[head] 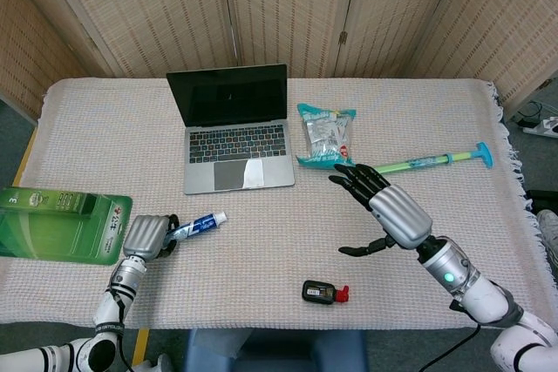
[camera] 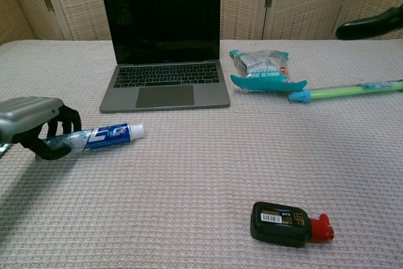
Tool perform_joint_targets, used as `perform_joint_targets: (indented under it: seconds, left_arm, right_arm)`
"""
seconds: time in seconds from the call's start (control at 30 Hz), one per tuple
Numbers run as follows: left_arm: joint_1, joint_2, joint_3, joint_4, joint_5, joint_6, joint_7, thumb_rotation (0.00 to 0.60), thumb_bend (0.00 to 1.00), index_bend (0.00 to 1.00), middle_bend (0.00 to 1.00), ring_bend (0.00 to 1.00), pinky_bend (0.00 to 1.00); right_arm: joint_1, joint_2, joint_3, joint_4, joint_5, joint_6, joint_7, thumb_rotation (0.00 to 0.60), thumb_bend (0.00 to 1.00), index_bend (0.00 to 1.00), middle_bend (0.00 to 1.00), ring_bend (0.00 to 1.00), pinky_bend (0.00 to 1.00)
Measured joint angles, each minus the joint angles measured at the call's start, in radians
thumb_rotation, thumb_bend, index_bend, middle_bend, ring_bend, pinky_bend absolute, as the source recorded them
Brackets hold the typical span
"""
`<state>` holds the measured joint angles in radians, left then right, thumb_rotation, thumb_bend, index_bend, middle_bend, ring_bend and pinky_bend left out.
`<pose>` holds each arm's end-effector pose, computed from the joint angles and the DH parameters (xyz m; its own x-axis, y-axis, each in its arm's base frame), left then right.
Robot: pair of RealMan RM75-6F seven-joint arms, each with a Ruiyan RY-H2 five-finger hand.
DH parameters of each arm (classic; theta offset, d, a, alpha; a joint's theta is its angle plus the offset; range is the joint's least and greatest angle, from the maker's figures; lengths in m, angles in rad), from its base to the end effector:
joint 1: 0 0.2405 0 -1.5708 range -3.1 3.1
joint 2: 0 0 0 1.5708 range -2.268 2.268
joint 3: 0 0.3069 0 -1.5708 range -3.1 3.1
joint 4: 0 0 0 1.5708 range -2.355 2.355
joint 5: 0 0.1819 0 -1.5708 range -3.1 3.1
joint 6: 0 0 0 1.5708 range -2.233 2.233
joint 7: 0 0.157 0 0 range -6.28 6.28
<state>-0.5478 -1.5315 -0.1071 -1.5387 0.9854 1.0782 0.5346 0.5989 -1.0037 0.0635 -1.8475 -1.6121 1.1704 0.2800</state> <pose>-0.2682 0.3297 0.0163 0.4980 0.3250 0.8040 0.8665 -0.1492 -0.4764 -0.1727 -0.3103 0.1789 0.2023 -0.2680 0.9419 -0.8451 -0.5338 0.0296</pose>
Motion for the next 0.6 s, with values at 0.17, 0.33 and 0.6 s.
perform_joint_targets:
  seconds: [0.17, 0.33, 0.6]
  left_arm:
    - [0.011, 0.009, -0.01, -0.046, -0.01, 0.013, -0.026, 0.6, 0.32, 0.02, 0.23, 0.19, 0.4]
    - [0.039, 0.047, -0.01, -0.078, 0.069, 0.058, -0.116, 0.6, 0.32, 0.04, 0.22, 0.19, 0.33]
    - [0.143, 0.17, 0.0, -0.108, 0.245, 0.245, -0.269, 0.6, 0.33, 0.16, 0.25, 0.22, 0.27]
  right_arm:
    - [-0.031, 0.021, -0.007, 0.011, -0.004, 0.028, -0.001, 0.33, 0.1, 0.0, 0.0, 0.0, 0.0]
    - [-0.082, 0.034, -0.018, 0.027, 0.01, 0.071, -0.033, 0.446, 0.1, 0.0, 0.0, 0.0, 0.0]
    - [-0.228, 0.022, -0.044, 0.08, 0.081, 0.194, -0.208, 0.6, 0.1, 0.0, 0.0, 0.0, 0.0]
